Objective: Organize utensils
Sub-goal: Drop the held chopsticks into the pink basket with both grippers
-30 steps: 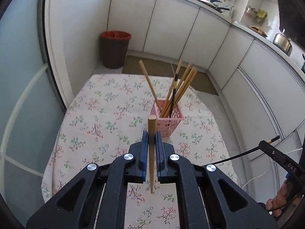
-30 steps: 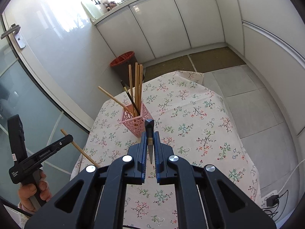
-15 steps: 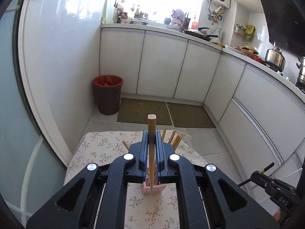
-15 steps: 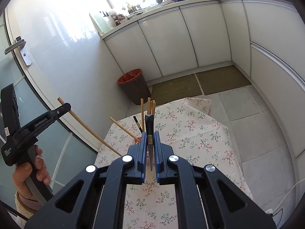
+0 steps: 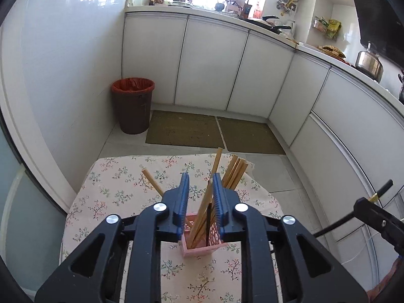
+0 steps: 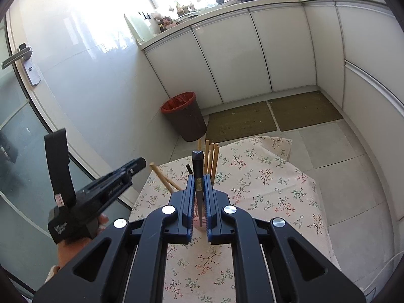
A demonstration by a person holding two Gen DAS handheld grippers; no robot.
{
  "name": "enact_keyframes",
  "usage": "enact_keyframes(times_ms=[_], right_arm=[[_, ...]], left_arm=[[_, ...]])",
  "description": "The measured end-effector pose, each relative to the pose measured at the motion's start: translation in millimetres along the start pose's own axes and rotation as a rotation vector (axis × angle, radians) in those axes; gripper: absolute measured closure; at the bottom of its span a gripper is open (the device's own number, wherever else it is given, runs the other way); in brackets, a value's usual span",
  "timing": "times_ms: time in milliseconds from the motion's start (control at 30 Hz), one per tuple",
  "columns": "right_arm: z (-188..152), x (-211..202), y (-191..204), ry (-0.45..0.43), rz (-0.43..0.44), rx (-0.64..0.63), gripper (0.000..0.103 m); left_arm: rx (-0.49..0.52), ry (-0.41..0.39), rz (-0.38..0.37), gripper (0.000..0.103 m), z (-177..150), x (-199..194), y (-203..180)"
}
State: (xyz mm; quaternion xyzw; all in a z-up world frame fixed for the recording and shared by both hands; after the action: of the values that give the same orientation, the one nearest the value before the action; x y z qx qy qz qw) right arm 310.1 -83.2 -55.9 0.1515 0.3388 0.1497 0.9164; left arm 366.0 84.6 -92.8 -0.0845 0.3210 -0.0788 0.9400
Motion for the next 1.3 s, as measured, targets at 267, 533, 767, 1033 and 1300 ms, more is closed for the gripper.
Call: enact_keyframes(times_ms=[267,533,767,1033,1300], right_arm=[[8,27,20,-0.015,-0.016,-0.029,0.096],[1,57,26,0.012,-0.059,-0.050,0.096],[-6,87,24,0.026,-0.081,-0.063,0.094],[-13,87,26,-0.003,-0.093,-0.100,0.086],[-10,55,28,-0.067,-0.115,-0.121,0.073]], left_arm=[[-0.300,-0.139,-0.022,0.050,8,-55,54],[-0.365,-0.121,-0.023,0.050,-1,-55,79],[-0.356,-0.097,-0.040,0.050,-7,-52,80],[-0.347,-0.076,-0.039,0.050,-12,-46,81],[-0.299,-0.061,-0.044,0.043,-16,-44,65]])
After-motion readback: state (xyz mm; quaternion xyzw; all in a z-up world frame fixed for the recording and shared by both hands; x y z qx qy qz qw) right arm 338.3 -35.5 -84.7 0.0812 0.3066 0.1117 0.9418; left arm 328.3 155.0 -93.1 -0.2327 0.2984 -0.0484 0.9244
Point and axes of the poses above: each gripper's, at about its wrist camera, not at the fingertips, and x roughly the way its jaws point, y to its left, z to its top, the point moved 7 cm from there along x, roughly the way its jaws point, and after that the axes turned 3 degrees about -z, right-handed, at the moved point
